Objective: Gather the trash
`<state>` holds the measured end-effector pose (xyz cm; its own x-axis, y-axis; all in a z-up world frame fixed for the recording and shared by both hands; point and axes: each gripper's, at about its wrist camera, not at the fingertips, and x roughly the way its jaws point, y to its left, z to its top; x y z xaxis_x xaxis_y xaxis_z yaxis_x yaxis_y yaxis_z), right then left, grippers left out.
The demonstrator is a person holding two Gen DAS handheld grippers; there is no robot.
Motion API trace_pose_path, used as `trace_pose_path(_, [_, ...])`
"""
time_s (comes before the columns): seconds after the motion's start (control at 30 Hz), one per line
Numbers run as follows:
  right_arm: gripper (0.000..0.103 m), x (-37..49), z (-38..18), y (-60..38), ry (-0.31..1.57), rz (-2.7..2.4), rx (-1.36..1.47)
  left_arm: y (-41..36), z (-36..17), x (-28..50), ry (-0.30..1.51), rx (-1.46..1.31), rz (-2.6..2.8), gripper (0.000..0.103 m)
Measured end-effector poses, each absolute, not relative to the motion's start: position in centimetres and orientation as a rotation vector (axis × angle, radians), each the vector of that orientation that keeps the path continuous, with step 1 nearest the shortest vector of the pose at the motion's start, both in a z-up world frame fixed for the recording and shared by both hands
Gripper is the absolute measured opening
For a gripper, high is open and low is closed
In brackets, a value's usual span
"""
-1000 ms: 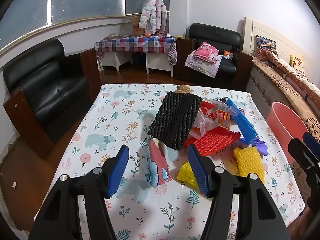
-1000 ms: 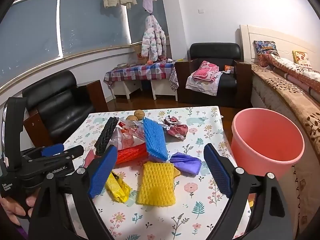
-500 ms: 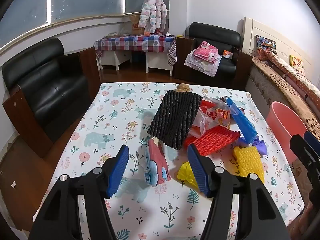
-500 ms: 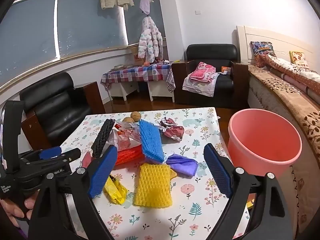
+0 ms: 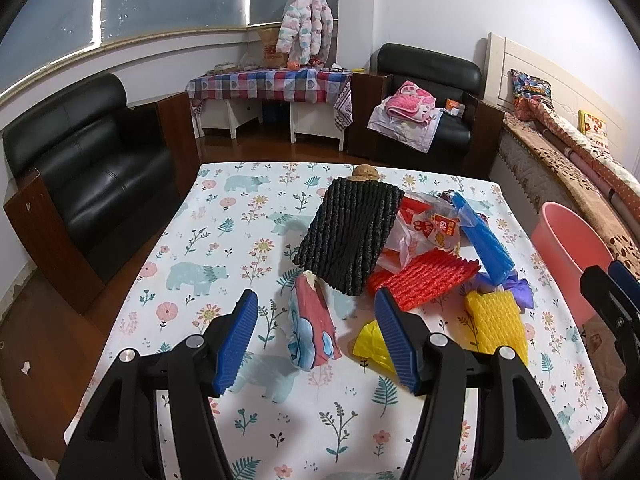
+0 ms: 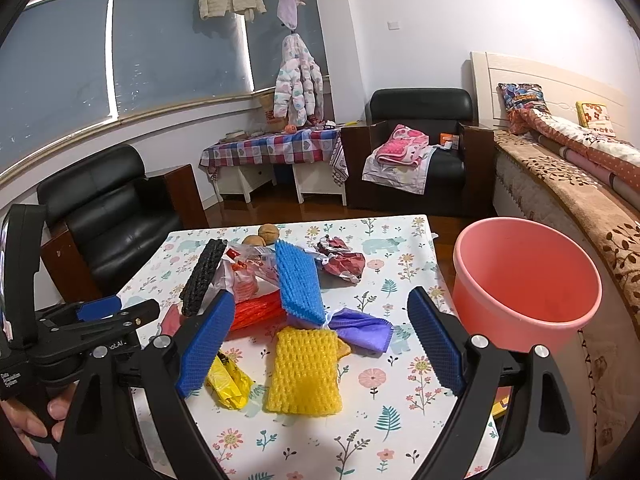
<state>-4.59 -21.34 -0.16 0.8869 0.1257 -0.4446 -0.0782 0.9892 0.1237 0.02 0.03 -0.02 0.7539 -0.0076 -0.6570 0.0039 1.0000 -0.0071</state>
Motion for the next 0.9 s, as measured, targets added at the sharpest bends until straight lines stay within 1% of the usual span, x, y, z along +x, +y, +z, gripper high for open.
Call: trace_pose_path(0.9, [0.088, -4.52, -0.28, -21.3, 0.47, 0.106, 0.102, 0.0, -0.01, -0.02, 0.722, -0.011, -0.009, 0.061])
